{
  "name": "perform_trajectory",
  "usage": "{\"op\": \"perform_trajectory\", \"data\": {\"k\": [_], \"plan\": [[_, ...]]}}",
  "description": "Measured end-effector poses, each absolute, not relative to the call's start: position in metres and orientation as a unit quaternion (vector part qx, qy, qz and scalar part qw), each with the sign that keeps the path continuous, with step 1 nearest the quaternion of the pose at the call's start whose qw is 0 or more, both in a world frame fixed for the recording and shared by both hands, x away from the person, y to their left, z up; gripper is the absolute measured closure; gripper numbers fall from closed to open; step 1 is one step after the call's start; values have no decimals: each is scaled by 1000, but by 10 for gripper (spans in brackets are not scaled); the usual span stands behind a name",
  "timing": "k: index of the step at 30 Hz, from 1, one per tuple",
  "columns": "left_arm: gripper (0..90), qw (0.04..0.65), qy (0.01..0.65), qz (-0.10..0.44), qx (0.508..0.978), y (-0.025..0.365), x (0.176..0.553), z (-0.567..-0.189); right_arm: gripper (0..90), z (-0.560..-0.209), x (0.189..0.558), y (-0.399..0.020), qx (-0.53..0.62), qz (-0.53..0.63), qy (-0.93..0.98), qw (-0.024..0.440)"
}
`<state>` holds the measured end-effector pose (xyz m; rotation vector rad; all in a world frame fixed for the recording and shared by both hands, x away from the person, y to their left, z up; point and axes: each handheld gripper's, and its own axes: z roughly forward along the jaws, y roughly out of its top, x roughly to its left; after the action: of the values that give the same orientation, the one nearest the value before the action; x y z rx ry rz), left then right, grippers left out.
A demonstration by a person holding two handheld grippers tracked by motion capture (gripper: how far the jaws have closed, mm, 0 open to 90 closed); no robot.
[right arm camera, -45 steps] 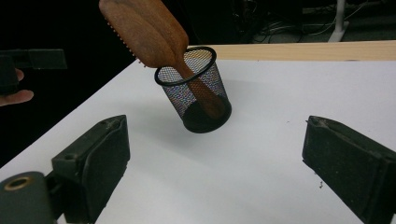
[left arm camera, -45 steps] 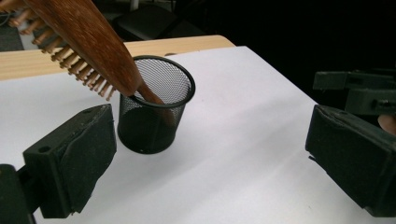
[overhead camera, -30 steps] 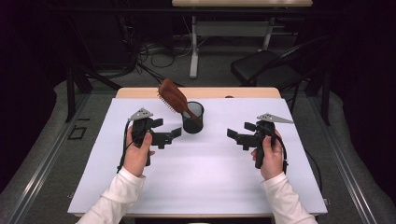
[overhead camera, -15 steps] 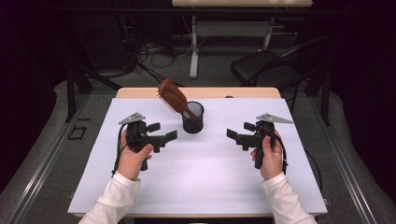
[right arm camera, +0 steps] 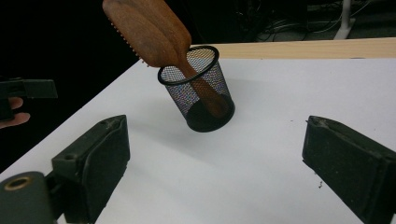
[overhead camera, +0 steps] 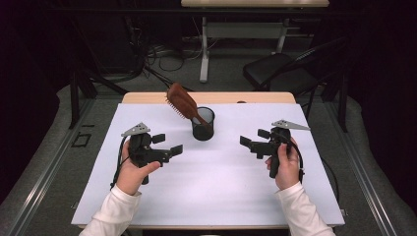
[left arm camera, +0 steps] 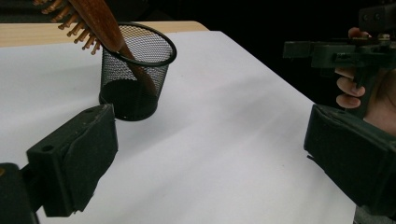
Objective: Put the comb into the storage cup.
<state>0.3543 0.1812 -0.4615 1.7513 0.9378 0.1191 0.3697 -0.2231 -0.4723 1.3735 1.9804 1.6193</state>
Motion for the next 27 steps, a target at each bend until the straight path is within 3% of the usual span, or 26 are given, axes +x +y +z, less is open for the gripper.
{"op": "perform_trajectory", "data": {"k": [27], "plan": [[33, 529, 384, 101, 750, 210, 338, -462, 72, -469, 357, -228, 458, 530, 698, 147]]}}
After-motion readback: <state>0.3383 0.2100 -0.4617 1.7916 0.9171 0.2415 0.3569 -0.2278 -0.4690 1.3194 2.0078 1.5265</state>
